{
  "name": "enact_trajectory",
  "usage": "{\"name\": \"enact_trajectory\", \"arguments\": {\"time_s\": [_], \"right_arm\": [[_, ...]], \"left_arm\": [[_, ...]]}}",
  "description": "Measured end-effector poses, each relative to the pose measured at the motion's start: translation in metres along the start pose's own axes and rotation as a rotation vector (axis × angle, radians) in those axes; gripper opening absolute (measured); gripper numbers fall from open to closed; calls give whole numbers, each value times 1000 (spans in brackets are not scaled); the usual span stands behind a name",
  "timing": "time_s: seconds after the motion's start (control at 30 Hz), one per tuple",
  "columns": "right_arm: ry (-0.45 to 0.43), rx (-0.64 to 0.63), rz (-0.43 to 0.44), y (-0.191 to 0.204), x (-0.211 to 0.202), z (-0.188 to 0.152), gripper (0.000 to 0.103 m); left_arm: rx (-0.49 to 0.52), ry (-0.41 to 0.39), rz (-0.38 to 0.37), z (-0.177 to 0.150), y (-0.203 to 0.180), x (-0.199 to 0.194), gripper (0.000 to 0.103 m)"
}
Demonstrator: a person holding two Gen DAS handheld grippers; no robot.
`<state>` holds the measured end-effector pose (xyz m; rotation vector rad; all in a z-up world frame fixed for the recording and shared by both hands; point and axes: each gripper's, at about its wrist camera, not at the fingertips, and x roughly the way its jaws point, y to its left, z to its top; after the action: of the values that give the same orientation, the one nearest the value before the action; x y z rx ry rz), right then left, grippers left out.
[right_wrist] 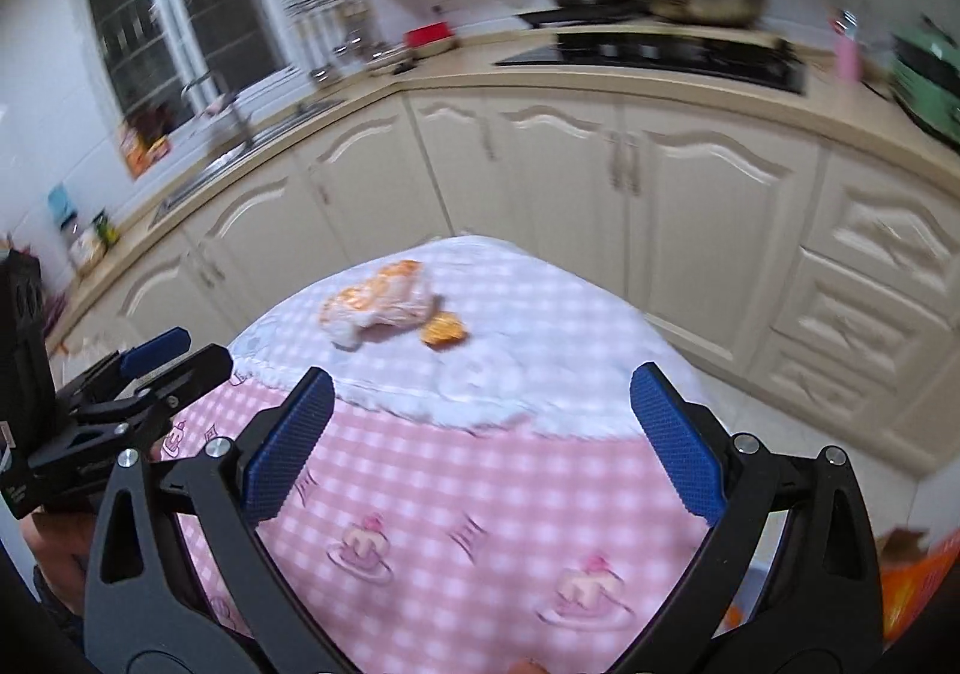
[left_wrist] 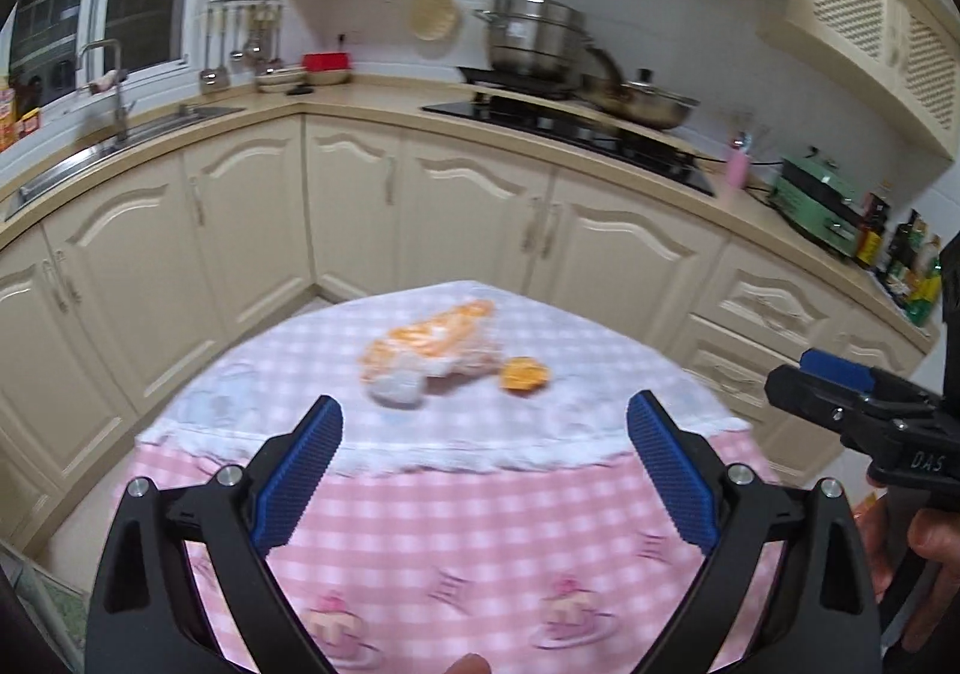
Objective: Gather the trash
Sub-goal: 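Return both open tools to the table, then grasp the orange-printed plastic bag with the left tool while the right tool grasps the dried orange slice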
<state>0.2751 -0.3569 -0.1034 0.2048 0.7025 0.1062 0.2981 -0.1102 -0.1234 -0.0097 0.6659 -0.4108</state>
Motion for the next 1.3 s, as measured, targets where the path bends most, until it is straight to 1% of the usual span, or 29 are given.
{"name": "enact_trajectory", "arguments": {"time_s": [0.1,0.2,0.3,0.43,0.53,0.6,0.77,0.87,0.9,0.93,0.97,1.0,1.03,1.07,1.1,1.13,1.17,1.23,1.3], "right_arm": [[26,-32,9,12,23,6,97],[58,-47,9,17,46,8,97],[92,-49,2,14,67,8,97],[137,-56,-9,4,95,7,97],[172,-59,-13,-3,114,6,97],[189,-65,-12,-7,127,7,97],[242,-83,2,-10,161,6,97],[251,-99,11,-6,177,8,97],[256,-111,17,-3,184,9,97],[269,-126,19,0,191,9,97],[279,-137,17,3,196,9,96],[285,-150,16,7,201,8,95],[290,-158,22,9,206,7,84],[289,-170,15,12,208,6,72],[274,-196,-11,15,208,5,65],[269,-212,-29,18,207,4,47],[269,-211,-26,17,206,5,40],[279,-196,17,16,200,2,40],[279,-201,24,17,193,-3,40]], "left_arm": [[8,11,28,2,20,11,94],[47,27,51,5,31,29,94],[109,63,58,11,37,62,94],[185,99,45,14,38,108,94],[242,122,62,16,42,140,94],[305,140,69,17,42,161,94],[420,203,29,19,36,199,94],[443,224,-19,18,30,212,93],[433,229,-37,18,30,215,92],[420,234,-53,18,30,216,70],[392,264,-72,18,31,220,54],[367,272,-77,19,34,221,46],[324,279,-95,20,37,221,44],[302,282,-98,21,39,219,42],[287,283,-90,20,40,217,42],[271,283,-76,17,42,213,41],[259,282,-74,15,45,210,41],[221,272,-66,10,50,196,40],[179,251,-61,5,54,178,40]]}}
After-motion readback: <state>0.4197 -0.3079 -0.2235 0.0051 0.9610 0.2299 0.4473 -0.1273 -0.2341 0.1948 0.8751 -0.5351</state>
